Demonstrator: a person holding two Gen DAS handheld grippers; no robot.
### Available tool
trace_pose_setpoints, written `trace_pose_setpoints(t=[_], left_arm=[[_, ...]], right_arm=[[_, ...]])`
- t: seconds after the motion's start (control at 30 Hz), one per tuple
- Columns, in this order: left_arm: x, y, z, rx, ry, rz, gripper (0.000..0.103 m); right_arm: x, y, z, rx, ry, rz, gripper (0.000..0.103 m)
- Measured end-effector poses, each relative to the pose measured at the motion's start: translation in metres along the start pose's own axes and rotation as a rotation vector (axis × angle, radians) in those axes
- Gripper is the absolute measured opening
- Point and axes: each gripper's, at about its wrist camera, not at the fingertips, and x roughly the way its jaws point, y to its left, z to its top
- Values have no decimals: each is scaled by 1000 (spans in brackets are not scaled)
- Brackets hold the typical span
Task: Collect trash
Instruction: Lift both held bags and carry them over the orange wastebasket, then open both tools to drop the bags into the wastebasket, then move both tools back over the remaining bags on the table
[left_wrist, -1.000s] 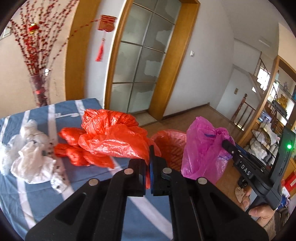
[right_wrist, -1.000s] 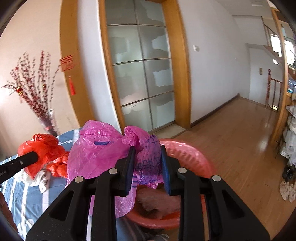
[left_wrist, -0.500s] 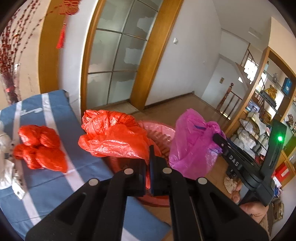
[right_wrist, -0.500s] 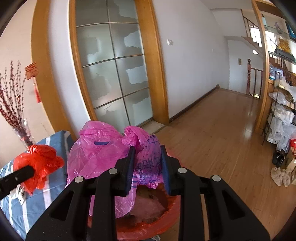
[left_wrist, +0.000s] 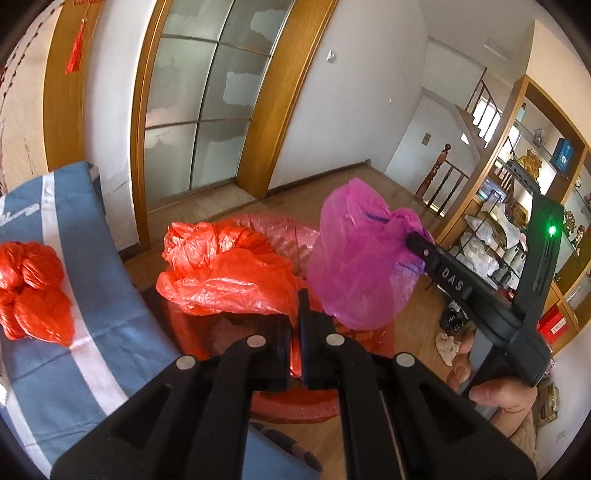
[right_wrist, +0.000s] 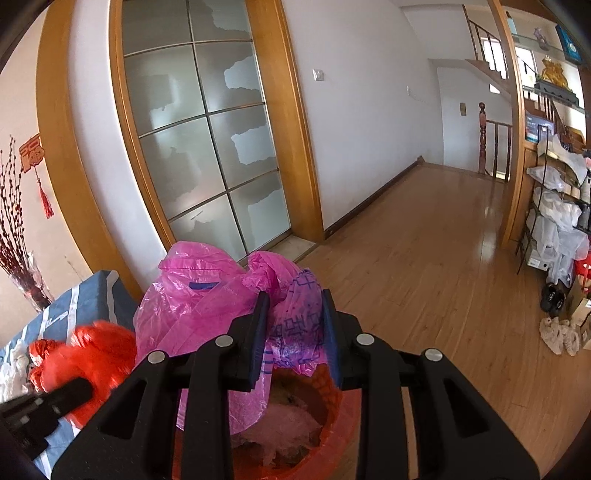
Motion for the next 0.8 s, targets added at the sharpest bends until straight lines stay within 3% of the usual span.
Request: trace_pose_setpoints(t=[0.1, 0.17, 0.27, 0.4, 0.57, 0.8], left_arm=[[8, 2, -3, -14, 22, -2, 9], [10, 5, -6, -16, 34, 3, 18], [9, 10, -11, -21, 34, 21, 31], [4, 22, -17, -39, 30, 44, 39], [-6, 33, -23, -63, 27, 61, 49], [-25, 45, -32, -52, -7, 139, 60]], right_arm=[[3, 3, -5, 6, 15, 16, 37], [4, 3, -7, 7, 22, 18, 40], [3, 0, -10, 11, 28, 12, 51], [-1, -4, -12, 18, 23, -3, 61], [-2, -6, -12, 24, 36, -8, 63], [-4, 4, -15, 0, 47, 2, 66]])
